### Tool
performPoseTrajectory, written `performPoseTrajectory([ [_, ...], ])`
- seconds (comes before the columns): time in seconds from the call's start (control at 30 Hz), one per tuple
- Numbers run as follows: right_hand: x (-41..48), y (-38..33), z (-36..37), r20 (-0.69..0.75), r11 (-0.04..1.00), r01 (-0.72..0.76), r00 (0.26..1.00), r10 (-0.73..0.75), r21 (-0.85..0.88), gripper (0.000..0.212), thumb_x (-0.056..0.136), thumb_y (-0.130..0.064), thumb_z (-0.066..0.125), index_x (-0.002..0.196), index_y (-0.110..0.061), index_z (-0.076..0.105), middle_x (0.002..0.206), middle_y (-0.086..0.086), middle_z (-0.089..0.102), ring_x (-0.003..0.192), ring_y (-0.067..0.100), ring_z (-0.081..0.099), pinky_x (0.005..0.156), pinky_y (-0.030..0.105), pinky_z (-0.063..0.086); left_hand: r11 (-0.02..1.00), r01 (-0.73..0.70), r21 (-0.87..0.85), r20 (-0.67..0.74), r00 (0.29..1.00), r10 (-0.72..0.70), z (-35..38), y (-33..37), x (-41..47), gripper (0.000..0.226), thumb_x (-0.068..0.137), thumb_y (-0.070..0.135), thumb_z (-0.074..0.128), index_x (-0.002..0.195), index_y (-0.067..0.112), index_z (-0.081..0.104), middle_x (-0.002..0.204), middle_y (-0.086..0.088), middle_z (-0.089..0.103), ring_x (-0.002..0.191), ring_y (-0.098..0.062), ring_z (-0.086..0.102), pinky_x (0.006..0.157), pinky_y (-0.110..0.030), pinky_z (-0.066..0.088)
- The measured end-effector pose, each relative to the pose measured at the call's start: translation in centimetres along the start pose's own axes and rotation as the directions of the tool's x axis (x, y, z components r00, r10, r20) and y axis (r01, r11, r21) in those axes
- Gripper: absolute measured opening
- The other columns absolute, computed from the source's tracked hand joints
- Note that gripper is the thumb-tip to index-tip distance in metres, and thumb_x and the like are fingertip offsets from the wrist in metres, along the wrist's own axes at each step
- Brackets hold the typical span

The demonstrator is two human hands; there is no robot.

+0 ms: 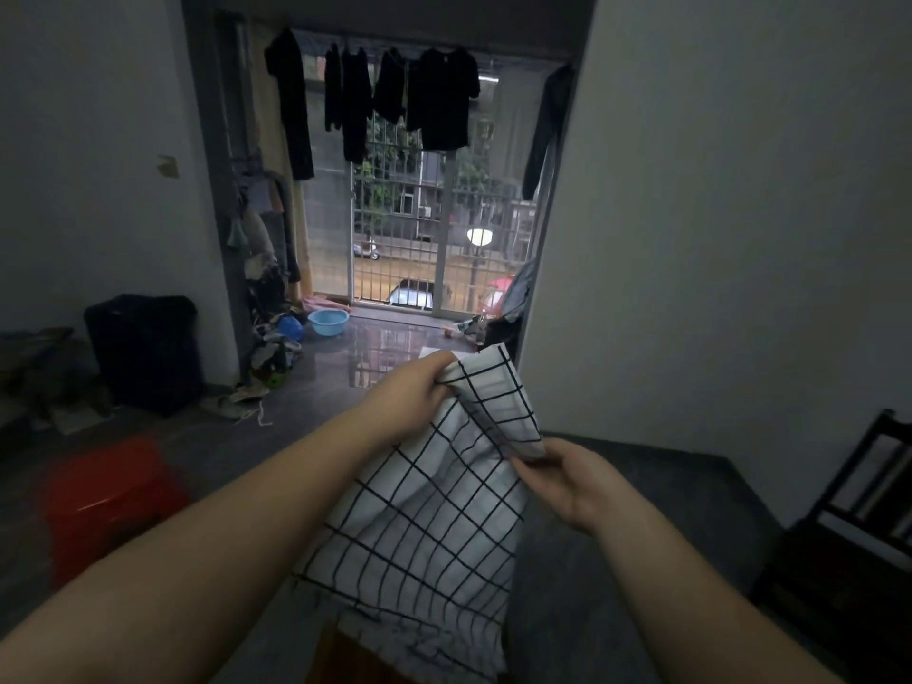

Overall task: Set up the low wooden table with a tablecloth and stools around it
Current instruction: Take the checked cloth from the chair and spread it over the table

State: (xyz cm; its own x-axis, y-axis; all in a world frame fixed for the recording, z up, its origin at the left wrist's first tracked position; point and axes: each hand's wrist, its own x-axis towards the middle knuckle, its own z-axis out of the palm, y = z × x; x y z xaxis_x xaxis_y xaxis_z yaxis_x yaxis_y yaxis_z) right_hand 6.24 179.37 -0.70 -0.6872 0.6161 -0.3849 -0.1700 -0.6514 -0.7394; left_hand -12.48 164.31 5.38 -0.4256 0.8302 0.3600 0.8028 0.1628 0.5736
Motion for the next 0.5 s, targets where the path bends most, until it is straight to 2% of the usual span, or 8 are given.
performPoseTrajectory([
  [0.1,-0.3,-1.9,-0.9,0.027,0.982,-0.024,0.999,0.030,-0.190,0.027,0.093,-0.002,0.060,0.118,0.006,0.065,0.111,0.023,0.071,0.103,0.032,0.070,0.086,0.038,0.059,0.997,-0.070,0.037,-0.028,0.997,0.071,-0.3,1.1,1.0,0.029,0.096,0.021,0.059,0.109,0.043,0.047,0.108,0.004,0.067,0.095,-0.013,0.060,0.082,-0.034,0.051],
  [0.17,-0.9,-3.3,-0.9,-0.020,0.916,-0.038,0.999,0.033,-0.398,0.025,0.094,-0.013,0.063,0.112,0.003,0.068,0.103,0.020,0.074,0.095,0.028,0.073,0.078,0.035,0.061,0.989,-0.113,0.093,-0.028,0.993,0.116,-0.8,1.9,1.8,0.027,0.096,0.021,0.058,0.102,0.045,0.047,0.101,0.007,0.063,0.093,-0.014,0.059,0.078,-0.034,0.050],
  [0.27,-1.8,-5.6,0.2,-0.105,0.692,-0.014,0.990,-0.089,-0.722,0.036,0.100,-0.036,0.053,0.102,-0.002,0.067,0.082,0.014,0.074,0.066,0.022,0.071,0.053,0.029,0.057,0.972,-0.153,0.179,-0.037,0.986,0.162,-1.9,3.1,3.4,0.029,0.095,0.022,0.058,0.091,0.043,0.040,0.092,0.010,0.056,0.088,-0.015,0.058,0.068,-0.030,0.045],
  [0.33,-2.2,-7.6,1.6,-0.053,0.569,0.085,0.974,-0.222,-0.818,0.039,0.102,-0.040,0.046,0.094,-0.006,0.064,0.075,0.010,0.066,0.057,0.020,0.060,0.048,0.024,0.050,0.965,-0.165,0.203,-0.048,0.983,0.178,-2.9,4.0,4.7,0.024,0.095,0.022,0.059,0.091,0.036,0.040,0.091,0.006,0.058,0.086,-0.019,0.057,0.067,-0.030,0.043],
  [0.4,-2.5,-9.5,3.1,0.050,0.474,0.214,0.941,-0.335,-0.854,0.039,0.103,-0.040,0.043,0.097,-0.007,0.063,0.080,0.010,0.064,0.066,0.021,0.060,0.057,0.026,0.051,0.958,-0.175,0.227,-0.052,0.980,0.191,-4.1,4.8,6.0,0.015,0.095,0.021,0.059,0.095,0.026,0.045,0.092,0.003,0.059,0.087,-0.023,0.058,0.069,-0.033,0.044],
  [0.47,-2.6,-11.2,4.3,0.165,0.322,0.327,0.883,-0.439,-0.889,0.039,0.102,-0.042,0.044,0.110,-0.009,0.065,0.102,0.011,0.066,0.090,0.022,0.062,0.081,0.034,0.053,0.951,-0.182,0.248,-0.065,0.977,0.204,-5.3,5.6,7.0,0.011,0.094,0.021,0.059,0.100,0.024,0.050,0.094,0.003,0.062,0.087,-0.022,0.059,0.068,-0.033,0.043],
  [0.5,-2.7,-11.9,4.9,0.229,0.261,0.386,0.848,-0.478,-0.885,0.037,0.102,-0.042,0.046,0.113,-0.013,0.064,0.109,0.008,0.065,0.096,0.018,0.061,0.086,0.034,0.051,0.950,-0.187,0.251,-0.072,0.975,0.211,-5.8,5.9,7.4,0.012,0.094,0.020,0.060,0.099,0.026,0.050,0.094,0.003,0.062,0.087,-0.022,0.059,0.068,-0.033,0.044],
])
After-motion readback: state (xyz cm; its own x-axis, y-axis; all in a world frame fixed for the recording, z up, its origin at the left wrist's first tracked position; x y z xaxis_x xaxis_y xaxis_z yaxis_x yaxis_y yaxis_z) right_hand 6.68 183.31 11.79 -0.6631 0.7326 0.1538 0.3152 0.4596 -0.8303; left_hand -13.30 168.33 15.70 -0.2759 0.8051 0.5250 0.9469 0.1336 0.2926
